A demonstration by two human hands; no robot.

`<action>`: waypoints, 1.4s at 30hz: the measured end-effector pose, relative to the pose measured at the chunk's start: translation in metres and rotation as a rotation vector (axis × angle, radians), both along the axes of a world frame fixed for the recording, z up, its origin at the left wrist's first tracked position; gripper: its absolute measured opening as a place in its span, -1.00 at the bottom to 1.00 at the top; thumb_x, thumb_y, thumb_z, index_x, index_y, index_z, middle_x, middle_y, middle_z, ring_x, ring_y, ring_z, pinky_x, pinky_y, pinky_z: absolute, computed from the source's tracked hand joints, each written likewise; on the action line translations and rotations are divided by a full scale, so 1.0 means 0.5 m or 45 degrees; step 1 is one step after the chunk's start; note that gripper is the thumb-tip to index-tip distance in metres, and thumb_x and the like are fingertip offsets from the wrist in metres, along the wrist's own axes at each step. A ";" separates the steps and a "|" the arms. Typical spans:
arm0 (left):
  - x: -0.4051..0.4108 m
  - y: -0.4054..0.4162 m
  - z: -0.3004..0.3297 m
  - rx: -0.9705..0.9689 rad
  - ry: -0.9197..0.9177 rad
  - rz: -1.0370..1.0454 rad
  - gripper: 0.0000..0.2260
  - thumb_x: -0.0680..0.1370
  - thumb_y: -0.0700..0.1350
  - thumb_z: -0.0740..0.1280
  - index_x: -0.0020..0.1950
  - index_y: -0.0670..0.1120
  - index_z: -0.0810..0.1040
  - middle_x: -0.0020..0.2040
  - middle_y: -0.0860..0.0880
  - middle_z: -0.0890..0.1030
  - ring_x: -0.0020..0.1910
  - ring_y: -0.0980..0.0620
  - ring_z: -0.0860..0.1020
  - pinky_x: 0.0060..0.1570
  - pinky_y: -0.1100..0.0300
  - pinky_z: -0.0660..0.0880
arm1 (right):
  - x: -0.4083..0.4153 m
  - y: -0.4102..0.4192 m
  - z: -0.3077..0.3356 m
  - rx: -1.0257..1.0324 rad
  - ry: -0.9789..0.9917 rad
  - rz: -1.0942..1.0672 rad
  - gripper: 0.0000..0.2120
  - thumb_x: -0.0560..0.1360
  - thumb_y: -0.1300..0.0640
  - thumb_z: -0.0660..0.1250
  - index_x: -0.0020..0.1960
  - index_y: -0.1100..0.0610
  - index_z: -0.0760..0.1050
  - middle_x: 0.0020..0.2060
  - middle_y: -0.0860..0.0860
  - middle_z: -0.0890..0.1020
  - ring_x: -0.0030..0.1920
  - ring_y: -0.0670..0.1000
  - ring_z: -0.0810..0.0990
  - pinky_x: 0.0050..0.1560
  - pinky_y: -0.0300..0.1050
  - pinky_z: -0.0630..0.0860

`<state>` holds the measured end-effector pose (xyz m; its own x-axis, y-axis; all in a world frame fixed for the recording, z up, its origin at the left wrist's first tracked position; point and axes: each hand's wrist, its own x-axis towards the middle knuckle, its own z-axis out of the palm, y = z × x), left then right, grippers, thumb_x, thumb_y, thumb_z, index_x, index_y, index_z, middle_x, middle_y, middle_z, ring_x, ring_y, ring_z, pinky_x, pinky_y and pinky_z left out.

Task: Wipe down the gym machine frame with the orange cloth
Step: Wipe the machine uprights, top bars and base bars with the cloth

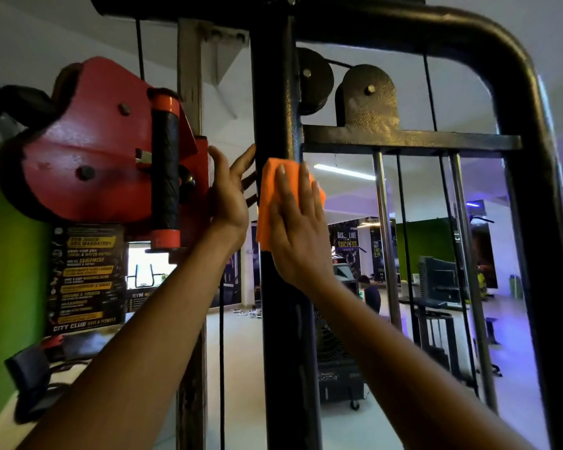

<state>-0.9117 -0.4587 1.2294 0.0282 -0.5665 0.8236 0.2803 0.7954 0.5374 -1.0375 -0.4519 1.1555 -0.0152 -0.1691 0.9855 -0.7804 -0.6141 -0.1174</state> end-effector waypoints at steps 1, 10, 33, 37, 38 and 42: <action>0.002 0.001 -0.005 0.004 -0.011 0.000 -0.27 0.72 0.36 -0.28 0.56 0.17 0.53 0.50 0.18 0.54 0.48 0.06 0.51 0.44 -0.08 0.39 | 0.002 0.002 -0.041 0.016 -0.008 0.029 -0.39 0.78 -0.20 0.00 0.77 -0.23 -0.14 0.76 -0.12 -0.24 0.74 0.03 -0.30 0.67 0.43 0.11; -0.001 0.032 -0.015 0.036 -0.068 0.038 -0.33 0.73 0.36 -0.23 0.60 0.18 0.47 0.59 0.10 0.47 0.57 -0.02 0.42 0.55 -0.24 0.32 | 0.008 -0.013 0.037 0.024 -0.032 -0.021 -0.38 0.76 -0.27 0.04 0.76 -0.26 -0.06 0.77 -0.02 -0.16 0.75 0.21 -0.11 0.58 0.47 0.28; 0.023 0.021 -0.076 0.121 -0.320 0.044 -0.52 0.73 -0.07 0.31 0.65 0.16 0.38 0.46 0.10 0.59 0.43 0.01 0.57 0.38 -0.14 0.54 | 0.007 0.029 -0.293 0.188 -0.133 0.103 -0.37 0.76 -0.22 0.04 0.74 -0.34 -0.17 0.75 -0.16 -0.26 0.75 0.19 0.01 0.40 0.44 0.51; 0.024 0.021 -0.077 0.108 -0.368 0.090 -0.51 0.75 -0.04 0.29 0.68 0.17 0.32 0.51 0.12 0.55 0.46 0.00 0.55 0.39 -0.18 0.53 | 0.007 0.006 -0.160 0.116 -0.119 0.102 -0.37 0.77 -0.22 0.06 0.75 -0.28 -0.14 0.76 -0.07 -0.19 0.72 0.25 0.07 0.36 0.47 0.53; 0.025 0.020 -0.079 0.103 -0.384 0.098 -0.50 0.75 -0.02 0.30 0.69 0.18 0.31 0.52 0.13 0.54 0.47 0.00 0.55 0.41 -0.22 0.52 | 0.010 0.003 -0.144 0.102 -0.116 0.095 -0.37 0.77 -0.21 0.07 0.75 -0.27 -0.13 0.76 -0.06 -0.17 0.72 0.25 0.05 0.39 0.49 0.50; 0.030 0.013 -0.103 0.098 -0.421 0.094 -0.46 0.72 0.01 0.32 0.69 0.20 0.29 0.55 0.14 0.51 0.51 -0.01 0.51 0.47 -0.30 0.45 | 0.017 0.015 -0.232 0.081 -0.101 0.030 -0.37 0.78 -0.17 0.09 0.78 -0.17 -0.06 0.77 -0.04 -0.18 0.76 0.19 -0.10 0.49 0.48 0.41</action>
<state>-0.8965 -0.4522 1.1778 -0.1898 -0.6334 0.7502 0.0241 0.7608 0.6485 -1.0289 -0.4442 1.0394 -0.0881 -0.2327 0.9686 -0.7525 -0.6215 -0.2178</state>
